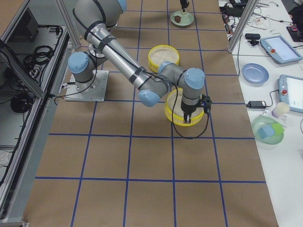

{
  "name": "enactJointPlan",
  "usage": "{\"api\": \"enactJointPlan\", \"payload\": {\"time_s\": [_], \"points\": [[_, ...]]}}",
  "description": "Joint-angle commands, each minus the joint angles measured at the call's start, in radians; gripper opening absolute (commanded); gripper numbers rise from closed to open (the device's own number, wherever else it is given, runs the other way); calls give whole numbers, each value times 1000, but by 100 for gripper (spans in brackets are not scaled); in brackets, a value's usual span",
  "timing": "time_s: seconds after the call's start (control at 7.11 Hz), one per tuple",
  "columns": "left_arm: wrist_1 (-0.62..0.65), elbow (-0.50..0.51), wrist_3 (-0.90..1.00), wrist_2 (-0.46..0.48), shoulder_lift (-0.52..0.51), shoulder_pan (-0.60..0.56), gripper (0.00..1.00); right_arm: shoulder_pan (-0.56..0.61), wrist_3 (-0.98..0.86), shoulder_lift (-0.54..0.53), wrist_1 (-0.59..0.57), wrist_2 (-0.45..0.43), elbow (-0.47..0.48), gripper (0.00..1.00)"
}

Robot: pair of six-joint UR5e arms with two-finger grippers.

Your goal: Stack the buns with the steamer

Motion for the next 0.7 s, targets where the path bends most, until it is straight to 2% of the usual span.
{"api": "enactJointPlan", "payload": {"time_s": [0.0, 0.14, 0.28, 0.56], "points": [[-91, 37, -159, -7, 78, -96, 0, 4, 25, -31, 23, -1, 0, 0], [-92, 37, -294, -10, 95, -187, 0, 5, 94, -57, 82, 2, 0, 0], [-90, 37, -405, -25, 98, -271, 0, 7, 102, -59, 92, 2, 0, 0], [-78, 28, -572, -126, 100, -385, 0, 7, 101, -59, 82, 2, 0, 0]]}}
